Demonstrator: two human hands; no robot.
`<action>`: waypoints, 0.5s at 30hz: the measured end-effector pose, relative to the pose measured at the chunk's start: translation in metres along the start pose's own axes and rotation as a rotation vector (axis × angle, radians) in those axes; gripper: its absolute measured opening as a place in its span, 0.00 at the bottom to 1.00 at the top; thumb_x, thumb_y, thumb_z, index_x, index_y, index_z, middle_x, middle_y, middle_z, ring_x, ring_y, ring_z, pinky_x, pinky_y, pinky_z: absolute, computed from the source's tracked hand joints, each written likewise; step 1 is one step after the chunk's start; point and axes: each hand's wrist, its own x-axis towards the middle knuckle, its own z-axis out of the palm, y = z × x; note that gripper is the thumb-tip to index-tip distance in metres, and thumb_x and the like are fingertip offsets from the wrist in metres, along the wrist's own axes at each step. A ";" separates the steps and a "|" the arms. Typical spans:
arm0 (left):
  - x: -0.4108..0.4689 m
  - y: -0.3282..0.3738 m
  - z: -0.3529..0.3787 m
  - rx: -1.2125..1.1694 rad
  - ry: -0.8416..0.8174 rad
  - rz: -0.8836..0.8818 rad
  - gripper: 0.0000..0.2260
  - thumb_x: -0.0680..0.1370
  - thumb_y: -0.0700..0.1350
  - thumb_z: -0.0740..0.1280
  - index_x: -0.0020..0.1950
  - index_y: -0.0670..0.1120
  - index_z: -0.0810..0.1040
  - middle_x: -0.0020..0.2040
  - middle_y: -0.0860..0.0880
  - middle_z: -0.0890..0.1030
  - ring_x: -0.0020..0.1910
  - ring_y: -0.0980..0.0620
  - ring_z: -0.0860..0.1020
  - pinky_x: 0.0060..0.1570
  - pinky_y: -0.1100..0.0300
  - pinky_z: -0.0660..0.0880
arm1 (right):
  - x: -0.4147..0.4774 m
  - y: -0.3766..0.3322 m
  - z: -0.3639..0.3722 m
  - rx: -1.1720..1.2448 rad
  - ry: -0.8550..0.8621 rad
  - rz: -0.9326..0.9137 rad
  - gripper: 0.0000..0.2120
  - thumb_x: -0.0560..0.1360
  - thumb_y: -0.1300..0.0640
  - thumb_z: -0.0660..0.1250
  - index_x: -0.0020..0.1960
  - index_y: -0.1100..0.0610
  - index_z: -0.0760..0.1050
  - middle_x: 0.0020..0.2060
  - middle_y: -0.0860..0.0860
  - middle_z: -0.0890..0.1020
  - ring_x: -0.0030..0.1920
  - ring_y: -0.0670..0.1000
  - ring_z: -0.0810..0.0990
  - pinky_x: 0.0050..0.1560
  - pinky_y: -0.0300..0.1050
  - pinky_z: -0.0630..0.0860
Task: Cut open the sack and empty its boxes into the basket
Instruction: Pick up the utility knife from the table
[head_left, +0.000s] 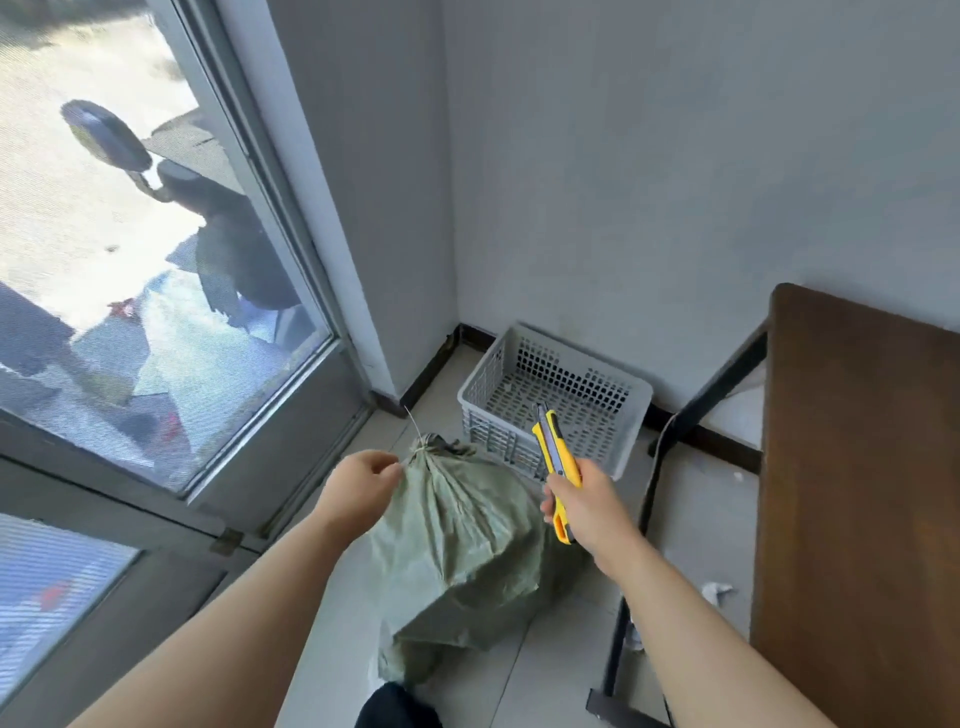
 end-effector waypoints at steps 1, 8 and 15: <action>0.016 -0.009 -0.005 0.005 -0.006 -0.019 0.06 0.77 0.40 0.63 0.42 0.47 0.78 0.46 0.40 0.84 0.47 0.41 0.81 0.50 0.53 0.76 | 0.014 -0.001 0.015 -0.012 -0.006 0.009 0.05 0.79 0.60 0.60 0.52 0.59 0.72 0.37 0.56 0.79 0.34 0.51 0.78 0.34 0.45 0.76; 0.151 -0.066 -0.007 0.069 -0.065 -0.058 0.06 0.77 0.40 0.63 0.43 0.46 0.78 0.41 0.45 0.79 0.43 0.45 0.78 0.49 0.53 0.75 | 0.132 0.016 0.107 -0.039 -0.032 0.081 0.08 0.79 0.59 0.61 0.58 0.52 0.70 0.39 0.52 0.80 0.43 0.54 0.81 0.46 0.53 0.78; 0.261 -0.132 0.063 0.111 -0.138 -0.112 0.07 0.78 0.41 0.61 0.40 0.49 0.68 0.42 0.48 0.70 0.40 0.50 0.68 0.42 0.60 0.64 | 0.233 0.082 0.155 -0.010 0.031 0.111 0.03 0.79 0.59 0.60 0.52 0.54 0.72 0.37 0.53 0.81 0.39 0.52 0.80 0.40 0.48 0.75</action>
